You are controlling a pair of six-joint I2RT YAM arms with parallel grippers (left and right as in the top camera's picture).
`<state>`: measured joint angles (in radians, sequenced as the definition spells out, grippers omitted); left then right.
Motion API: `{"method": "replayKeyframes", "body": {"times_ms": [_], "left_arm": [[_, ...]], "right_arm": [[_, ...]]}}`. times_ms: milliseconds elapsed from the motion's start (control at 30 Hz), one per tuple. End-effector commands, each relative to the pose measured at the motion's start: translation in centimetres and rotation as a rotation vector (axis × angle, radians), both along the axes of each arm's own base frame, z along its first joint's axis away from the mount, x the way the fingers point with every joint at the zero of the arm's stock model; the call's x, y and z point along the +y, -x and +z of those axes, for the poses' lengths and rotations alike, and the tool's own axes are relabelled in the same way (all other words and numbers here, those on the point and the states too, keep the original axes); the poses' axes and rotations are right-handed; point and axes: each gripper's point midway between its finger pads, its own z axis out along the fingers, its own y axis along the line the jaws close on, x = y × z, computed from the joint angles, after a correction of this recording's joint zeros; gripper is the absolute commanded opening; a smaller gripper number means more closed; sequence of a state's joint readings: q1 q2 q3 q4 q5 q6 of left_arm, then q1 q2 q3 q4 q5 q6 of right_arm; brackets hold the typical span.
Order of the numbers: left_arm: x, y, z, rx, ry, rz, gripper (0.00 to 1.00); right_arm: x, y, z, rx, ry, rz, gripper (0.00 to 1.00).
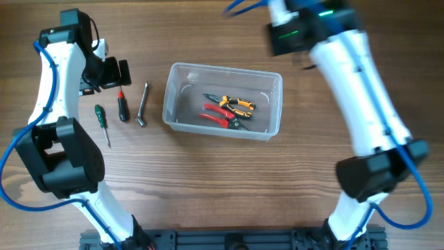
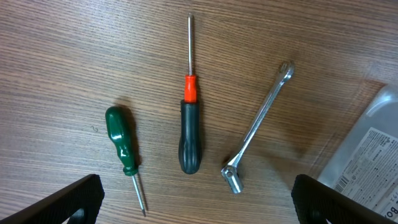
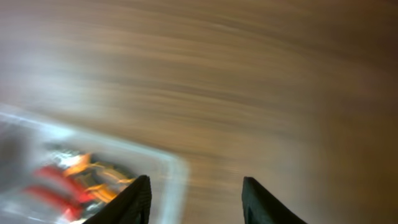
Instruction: Pack container
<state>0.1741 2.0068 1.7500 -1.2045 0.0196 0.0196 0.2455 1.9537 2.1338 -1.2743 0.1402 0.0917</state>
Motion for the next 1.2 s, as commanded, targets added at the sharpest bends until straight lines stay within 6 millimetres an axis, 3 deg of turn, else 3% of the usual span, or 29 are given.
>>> {"method": "replayKeyframes", "body": {"times_ms": [0, 33, 167, 200, 233, 267, 567, 767, 933, 1167], "left_arm": [[0.3, -0.3, 0.3, -0.011, -0.007, 0.018, 1.00], [0.3, -0.3, 0.3, -0.011, -0.007, 0.018, 1.00], [0.3, -0.3, 0.3, -0.011, -0.007, 0.018, 1.00], [0.3, -0.3, 0.3, -0.011, -0.007, 0.018, 1.00], [0.3, -0.3, 0.3, -0.011, -0.007, 0.018, 1.00], [0.3, -0.3, 0.3, -0.011, -0.007, 0.018, 1.00], [0.3, -0.3, 0.3, -0.011, -0.007, 0.018, 1.00], [0.9, -3.4, 0.9, -0.142, -0.028, 0.019, 1.00], [-2.7, -3.8, 1.3, -0.168, 0.181, -0.019, 1.00], [-3.0, -4.0, 1.4, -0.178, 0.198, -0.024, 1.00]], "right_arm": [[-12.3, 0.3, 0.1, 0.025, 0.040, -0.298, 0.54], [-15.5, 0.7, 0.0, 0.033, 0.039, -0.359, 0.71], [-23.2, 2.5, -0.2, 0.035, -0.032, -0.532, 0.81], [-24.6, 3.0, -0.2, 0.034, -0.050, -0.563, 0.87], [-25.8, 3.5, -0.3, 0.033, -0.075, -0.590, 0.99], [-26.3, 3.8, -0.3, 0.034, -0.090, -0.603, 1.00], [-27.0, 4.1, -0.3, 0.034, -0.100, -0.617, 1.00], [-27.0, 4.0, -0.3, 0.031, -0.100, -0.617, 1.00], [-27.0, 4.0, -0.3, 0.031, -0.100, -0.616, 1.00], [-27.0, 4.0, -0.3, 0.031, -0.100, -0.617, 1.00]]}}
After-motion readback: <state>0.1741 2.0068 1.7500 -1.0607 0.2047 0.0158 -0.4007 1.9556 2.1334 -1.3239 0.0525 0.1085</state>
